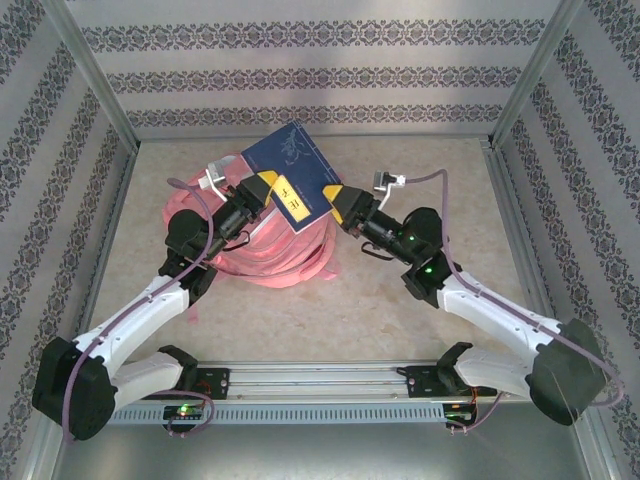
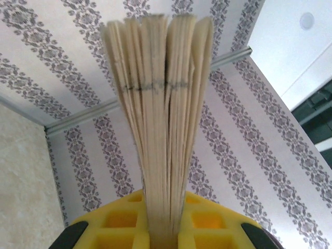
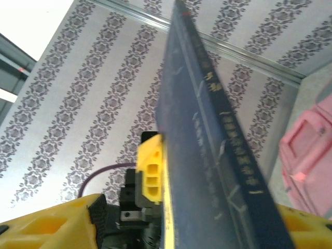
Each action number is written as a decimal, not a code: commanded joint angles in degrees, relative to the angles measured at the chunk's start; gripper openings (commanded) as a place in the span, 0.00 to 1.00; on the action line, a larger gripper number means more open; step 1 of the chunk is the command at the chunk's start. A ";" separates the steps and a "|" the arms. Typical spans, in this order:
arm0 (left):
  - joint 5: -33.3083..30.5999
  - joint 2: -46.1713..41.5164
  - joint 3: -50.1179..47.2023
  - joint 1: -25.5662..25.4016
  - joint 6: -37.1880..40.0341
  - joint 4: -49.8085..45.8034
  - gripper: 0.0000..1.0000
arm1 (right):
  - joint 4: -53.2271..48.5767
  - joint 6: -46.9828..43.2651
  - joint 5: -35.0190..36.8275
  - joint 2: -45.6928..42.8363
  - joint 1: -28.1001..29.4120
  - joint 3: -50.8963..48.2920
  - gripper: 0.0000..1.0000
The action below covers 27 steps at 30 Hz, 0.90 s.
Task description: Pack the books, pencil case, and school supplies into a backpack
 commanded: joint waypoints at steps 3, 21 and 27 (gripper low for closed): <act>-4.17 0.14 3.07 -0.67 1.25 5.45 0.00 | 8.21 -1.28 6.04 3.32 3.76 3.98 0.62; -6.08 3.05 3.56 -3.90 1.93 5.78 0.00 | 10.28 -3.25 13.23 10.20 6.22 7.49 0.39; -7.23 0.12 2.51 -3.86 4.97 -2.10 0.02 | 6.79 -4.81 14.01 6.12 3.65 3.49 0.08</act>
